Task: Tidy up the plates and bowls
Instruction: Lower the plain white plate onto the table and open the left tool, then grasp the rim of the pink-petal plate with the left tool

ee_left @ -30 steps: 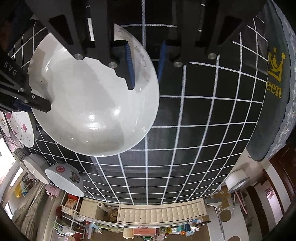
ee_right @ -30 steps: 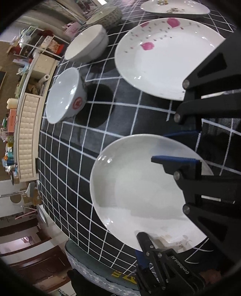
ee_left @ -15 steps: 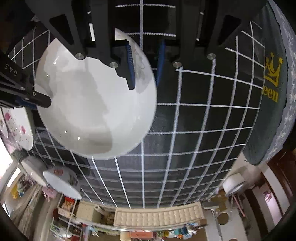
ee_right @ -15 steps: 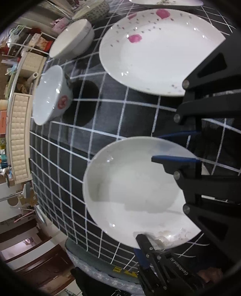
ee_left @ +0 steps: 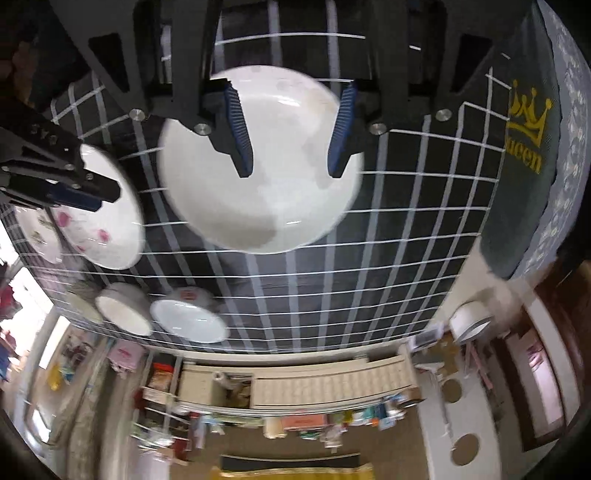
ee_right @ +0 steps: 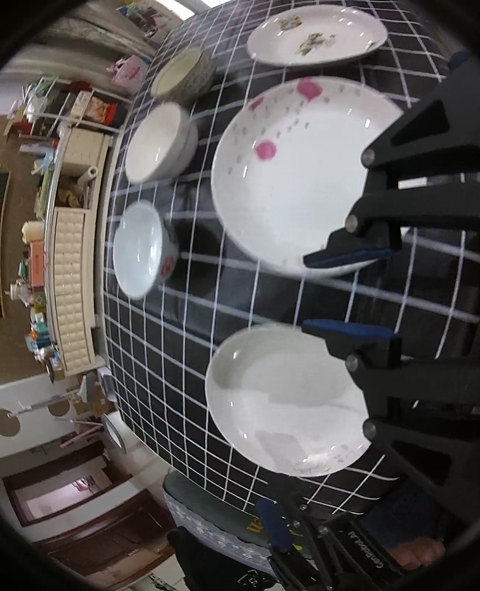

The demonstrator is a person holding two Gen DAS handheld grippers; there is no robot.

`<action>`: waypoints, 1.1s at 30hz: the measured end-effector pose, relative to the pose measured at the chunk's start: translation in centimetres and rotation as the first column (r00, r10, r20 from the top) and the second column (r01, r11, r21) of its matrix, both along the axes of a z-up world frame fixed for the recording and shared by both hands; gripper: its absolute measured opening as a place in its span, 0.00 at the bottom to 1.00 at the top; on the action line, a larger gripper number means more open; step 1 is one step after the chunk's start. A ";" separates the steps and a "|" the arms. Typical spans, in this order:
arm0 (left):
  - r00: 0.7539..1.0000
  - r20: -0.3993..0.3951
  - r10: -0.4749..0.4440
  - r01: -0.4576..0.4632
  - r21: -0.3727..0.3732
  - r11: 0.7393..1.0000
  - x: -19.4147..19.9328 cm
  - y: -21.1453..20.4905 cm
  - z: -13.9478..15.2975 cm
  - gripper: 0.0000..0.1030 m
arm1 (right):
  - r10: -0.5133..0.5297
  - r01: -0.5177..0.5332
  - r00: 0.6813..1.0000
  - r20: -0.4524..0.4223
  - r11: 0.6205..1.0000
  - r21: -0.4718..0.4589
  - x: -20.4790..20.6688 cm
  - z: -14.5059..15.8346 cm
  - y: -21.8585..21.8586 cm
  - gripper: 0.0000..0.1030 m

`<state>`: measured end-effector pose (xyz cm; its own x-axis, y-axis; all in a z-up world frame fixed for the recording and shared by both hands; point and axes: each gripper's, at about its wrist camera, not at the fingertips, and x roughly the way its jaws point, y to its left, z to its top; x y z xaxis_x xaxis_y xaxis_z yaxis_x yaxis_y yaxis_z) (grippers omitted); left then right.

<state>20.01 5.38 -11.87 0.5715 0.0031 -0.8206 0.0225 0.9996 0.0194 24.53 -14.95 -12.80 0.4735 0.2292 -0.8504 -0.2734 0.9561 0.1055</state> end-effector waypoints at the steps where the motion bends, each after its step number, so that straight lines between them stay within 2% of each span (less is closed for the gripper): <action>1: 1.000 0.000 -0.018 0.018 -0.003 1.000 0.0 -1.0 0.2 0.38 | -0.008 0.008 1.000 0.003 1.000 -0.001 -0.2 0.2 -0.6 0.38; 8: 0.996 -0.028 -0.084 0.084 -0.023 0.996 1.0 -6.2 0.3 0.47 | -0.100 0.100 0.995 0.029 0.995 -0.014 -0.3 1.5 -6.5 0.52; 11: 0.994 -0.036 -0.103 0.101 -0.047 0.994 1.7 -8.0 0.4 0.47 | -0.130 0.131 0.991 0.031 0.991 -0.016 0.1 1.5 -8.6 0.52; 22: 0.984 -0.084 -0.156 0.154 -0.022 0.988 5.1 -13.5 -1.7 0.47 | -0.183 0.183 0.983 -0.031 0.983 -0.013 2.1 -1.0 -13.3 0.52; 33: 0.975 -0.150 -0.166 0.167 -0.004 0.986 7.6 -15.0 -5.3 0.47 | -0.186 0.185 0.979 -0.077 0.983 -0.018 3.7 -4.0 -14.6 0.52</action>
<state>27.61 -9.57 -17.13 0.4360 -0.0747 -0.8969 0.1917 0.9814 0.0114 28.26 -29.57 -16.77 0.4391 0.1340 -0.8884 -0.0822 0.9907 0.1088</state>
